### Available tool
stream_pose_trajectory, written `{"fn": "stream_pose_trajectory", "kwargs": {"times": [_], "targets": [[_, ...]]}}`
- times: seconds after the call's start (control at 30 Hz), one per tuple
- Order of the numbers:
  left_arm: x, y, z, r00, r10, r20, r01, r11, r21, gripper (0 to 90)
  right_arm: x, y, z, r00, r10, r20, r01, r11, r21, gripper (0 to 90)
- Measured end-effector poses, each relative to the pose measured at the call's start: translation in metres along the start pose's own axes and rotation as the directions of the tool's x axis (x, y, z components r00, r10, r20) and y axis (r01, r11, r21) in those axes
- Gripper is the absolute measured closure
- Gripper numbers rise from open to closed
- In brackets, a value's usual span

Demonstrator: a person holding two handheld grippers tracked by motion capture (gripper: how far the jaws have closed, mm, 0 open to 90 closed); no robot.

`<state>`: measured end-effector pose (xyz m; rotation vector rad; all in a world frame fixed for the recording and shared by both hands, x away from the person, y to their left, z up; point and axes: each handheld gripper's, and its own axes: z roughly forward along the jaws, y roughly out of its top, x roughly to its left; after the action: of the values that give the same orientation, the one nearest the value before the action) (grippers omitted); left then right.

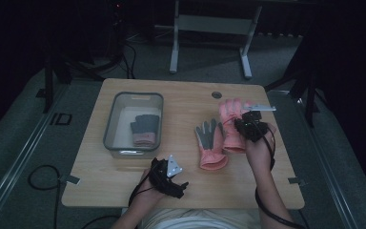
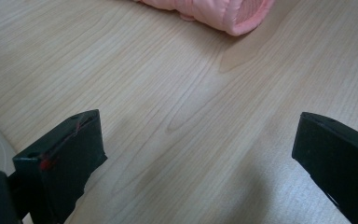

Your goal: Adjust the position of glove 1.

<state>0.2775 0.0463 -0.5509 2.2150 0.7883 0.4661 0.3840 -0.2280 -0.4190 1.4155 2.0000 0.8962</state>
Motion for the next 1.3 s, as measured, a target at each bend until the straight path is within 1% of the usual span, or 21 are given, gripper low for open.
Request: {"fn": "stream_pose_trajectory", "kwargs": {"times": [0.1,0.17,0.33,0.5,0.63,0.83,0.93,1.03,1.13,1.23,1.3], "targets": [[0.000,0.000,0.000,1.0000,-0.007,-0.004,0.007,1.0000,-0.002,1.8,0.011,0.001,0.000,0.9999,-0.007,-0.013,0.007,1.000,-0.004,86.6],[0.000,0.000,-0.001,1.0000,-0.008,-0.004,0.008,1.0000,-0.002,1.8,0.019,0.002,0.000,0.9995,-0.024,-0.018,0.024,1.000,-0.003,86.6],[0.000,0.000,-0.001,1.0000,-0.005,-0.004,0.005,0.9999,-0.009,1.8,0.039,0.001,0.004,0.9966,-0.050,-0.065,0.051,0.999,0.004,86.6],[0.001,0.000,-0.003,1.0000,-0.006,-0.002,0.006,0.9999,-0.013,1.8,0.053,-0.002,0.011,0.9926,-0.073,-0.097,0.076,0.997,0.020,86.6],[0.001,0.000,-0.003,1.0000,-0.005,-0.002,0.005,0.9999,-0.011,1.8,0.055,-0.006,0.017,0.9925,-0.066,-0.103,0.070,0.997,0.041,86.5],[-0.001,0.000,-0.002,1.0000,-0.004,0.007,0.004,0.9999,-0.012,1.8,0.054,-0.015,0.024,0.9947,-0.048,-0.091,0.055,0.996,0.066,86.5],[-0.001,0.001,-0.002,1.0000,-0.004,0.007,0.005,0.9999,-0.012,1.8,0.051,-0.019,0.027,0.9955,-0.034,-0.088,0.041,0.996,0.078,86.5],[-0.001,0.001,-0.002,1.0000,-0.002,0.006,0.002,1.0000,-0.009,1.8,0.049,-0.023,0.034,0.9941,-0.011,-0.108,0.021,0.995,0.093,86.4],[-0.002,0.000,-0.001,0.9999,-0.007,0.010,0.007,0.9999,-0.007,1.8,0.049,-0.028,0.042,0.9946,0.005,-0.103,0.006,0.994,0.107,86.4],[-0.002,0.000,0.000,0.9999,-0.009,0.014,0.009,0.9999,-0.007,1.8,0.050,-0.032,0.049,0.9958,0.007,-0.091,0.003,0.993,0.116,86.4],[-0.003,0.000,0.000,0.9998,-0.007,0.016,0.007,1.0000,-0.005,1.8,0.051,-0.034,0.054,0.9964,0.001,-0.085,0.010,0.992,0.123,86.1]]}}
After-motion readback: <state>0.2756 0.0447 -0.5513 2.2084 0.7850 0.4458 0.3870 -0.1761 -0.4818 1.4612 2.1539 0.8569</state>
